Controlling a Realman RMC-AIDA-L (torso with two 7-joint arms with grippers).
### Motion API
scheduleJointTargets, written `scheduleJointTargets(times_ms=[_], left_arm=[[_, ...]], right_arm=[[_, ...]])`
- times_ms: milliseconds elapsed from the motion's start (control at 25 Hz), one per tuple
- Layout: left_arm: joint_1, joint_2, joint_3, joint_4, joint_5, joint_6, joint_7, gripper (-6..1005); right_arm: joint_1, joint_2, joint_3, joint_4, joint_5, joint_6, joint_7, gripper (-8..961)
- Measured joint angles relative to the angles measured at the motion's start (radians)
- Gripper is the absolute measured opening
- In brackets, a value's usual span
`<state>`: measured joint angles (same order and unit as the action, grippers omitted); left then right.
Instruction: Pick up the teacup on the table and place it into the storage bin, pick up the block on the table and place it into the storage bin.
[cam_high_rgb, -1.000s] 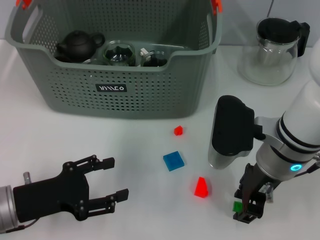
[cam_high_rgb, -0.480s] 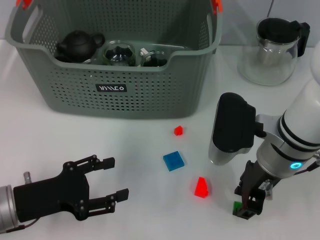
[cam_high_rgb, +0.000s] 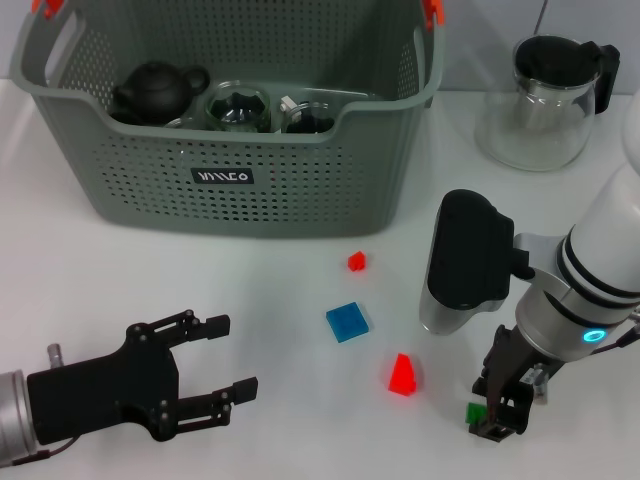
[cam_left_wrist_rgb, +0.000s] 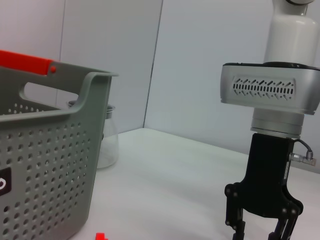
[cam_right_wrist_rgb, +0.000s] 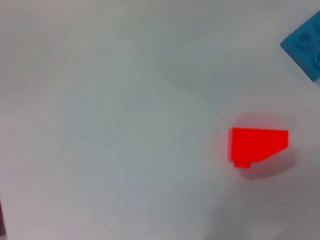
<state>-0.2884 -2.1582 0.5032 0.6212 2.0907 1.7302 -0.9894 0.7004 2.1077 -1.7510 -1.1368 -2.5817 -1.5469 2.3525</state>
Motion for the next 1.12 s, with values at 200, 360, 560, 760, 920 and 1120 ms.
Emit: scheduleJointTargets(times_ms=[200,360,560,760,920,1120], left_arm=[[0.0,0.0,0.0,0.0,0.0,0.0,0.0,798],[0.0,0.0,0.0,0.0,0.0,0.0,0.0,798],[0.0,0.0,0.0,-0.001,0.0,0.0,0.0,798],[0.0,0.0,0.0,-0.002,0.0,-0.001,0.0,798],[0.0,0.001,-0.018,-0.002,0.0,-0.002,0.0,798],[0.001,0.003,-0.026,-0.002,0.003,0.005,0.0,798]], right_arm=[[-0.001,0.0,-0.002,0.003,-0.001,-0.003,-0.005,392],[-0.002,0.0,-0.007,0.004,0.006,-0.01,-0.014,361],[-0.008,0.0,-0.001,-0.016,0.024,-0.018,-0.019,304],[-0.037,-0.005,0.083,-0.093,0.061,-0.058,-0.063,205],[-0.069,-0.008,0.287,-0.183,0.156,-0.123,-0.174,205],[-0.08,-0.011,0.614,-0.21,0.445,-0.199,-0.39,205]])
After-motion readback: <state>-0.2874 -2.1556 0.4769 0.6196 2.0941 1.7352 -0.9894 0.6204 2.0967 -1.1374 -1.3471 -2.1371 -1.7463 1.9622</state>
